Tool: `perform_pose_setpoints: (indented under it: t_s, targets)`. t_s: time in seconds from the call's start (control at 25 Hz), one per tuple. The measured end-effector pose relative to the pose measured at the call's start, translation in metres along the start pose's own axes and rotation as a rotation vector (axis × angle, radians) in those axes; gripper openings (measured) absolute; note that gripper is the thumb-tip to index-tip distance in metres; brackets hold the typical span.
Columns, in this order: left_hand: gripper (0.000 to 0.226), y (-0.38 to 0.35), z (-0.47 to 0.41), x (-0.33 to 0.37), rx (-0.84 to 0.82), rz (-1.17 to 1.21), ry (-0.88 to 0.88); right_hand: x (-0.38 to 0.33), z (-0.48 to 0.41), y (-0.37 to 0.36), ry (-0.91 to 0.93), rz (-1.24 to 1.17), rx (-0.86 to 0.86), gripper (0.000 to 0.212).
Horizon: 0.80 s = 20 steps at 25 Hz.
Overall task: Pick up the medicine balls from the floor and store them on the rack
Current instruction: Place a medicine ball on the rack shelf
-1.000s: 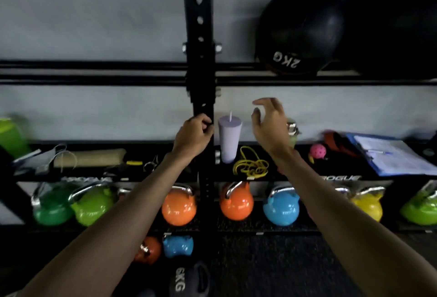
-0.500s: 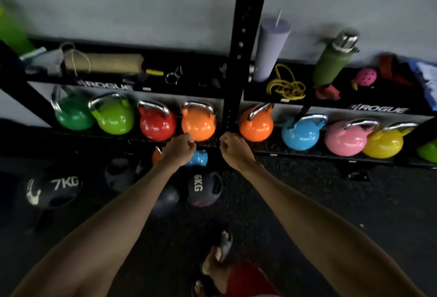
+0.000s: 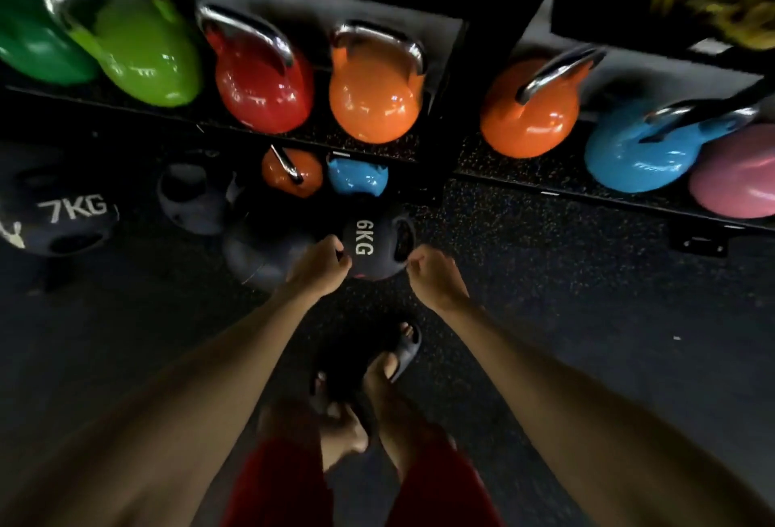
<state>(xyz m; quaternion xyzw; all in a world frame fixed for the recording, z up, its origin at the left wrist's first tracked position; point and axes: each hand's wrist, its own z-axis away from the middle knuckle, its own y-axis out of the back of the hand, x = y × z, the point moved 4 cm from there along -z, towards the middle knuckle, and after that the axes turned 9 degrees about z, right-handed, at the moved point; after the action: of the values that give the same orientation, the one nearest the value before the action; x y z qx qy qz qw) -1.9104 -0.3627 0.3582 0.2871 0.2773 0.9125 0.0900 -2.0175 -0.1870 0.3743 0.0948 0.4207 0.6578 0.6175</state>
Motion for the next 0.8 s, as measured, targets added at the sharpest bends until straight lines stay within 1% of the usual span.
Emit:
perform_pose_setpoints:
  t_s: [0.12,0.2,0.32,0.4,0.44,0.52,0.56,0.68,0.8]
  targets:
    - [0.042,-0.031,-0.057,-0.047,-0.019,0.072,0.088,0.028,-0.054,-0.046,-0.108,-0.021,0.002,0.029]
    - [0.048,-0.056,-0.107,-0.085,-0.034,0.148,0.138,0.052,-0.096,-0.086,-0.21,-0.083,-0.014,0.032]
    - [0.054,-0.097,-0.179,-0.146,-0.016,0.347,0.264,0.088,-0.161,-0.141,-0.377,-0.208,0.006,0.032]
    - [0.055,-0.116,-0.212,-0.168,0.017,0.456,0.311,0.108,-0.199,-0.172,-0.486,-0.323,0.028,0.037]
    - [0.053,-0.12,-0.222,-0.17,0.038,0.476,0.304,0.116,-0.215,-0.184,-0.549,-0.385,0.021,0.045]
    - [0.048,-0.127,-0.248,-0.173,0.104,0.488,0.235,0.134,-0.251,-0.211,-0.664,-0.514,0.034,0.062]
    - [0.046,-0.13,-0.259,-0.173,0.148,0.51,0.205,0.142,-0.267,-0.222,-0.706,-0.572,0.053,0.066]
    - [0.046,-0.136,-0.283,-0.173,0.246,0.591,0.13,0.158,-0.305,-0.258,-0.81,-0.713,0.057,0.059]
    - [0.05,-0.151,-0.301,-0.182,0.192,0.611,0.079,0.163,-0.32,-0.285,-0.831,-0.792,0.021,0.042]
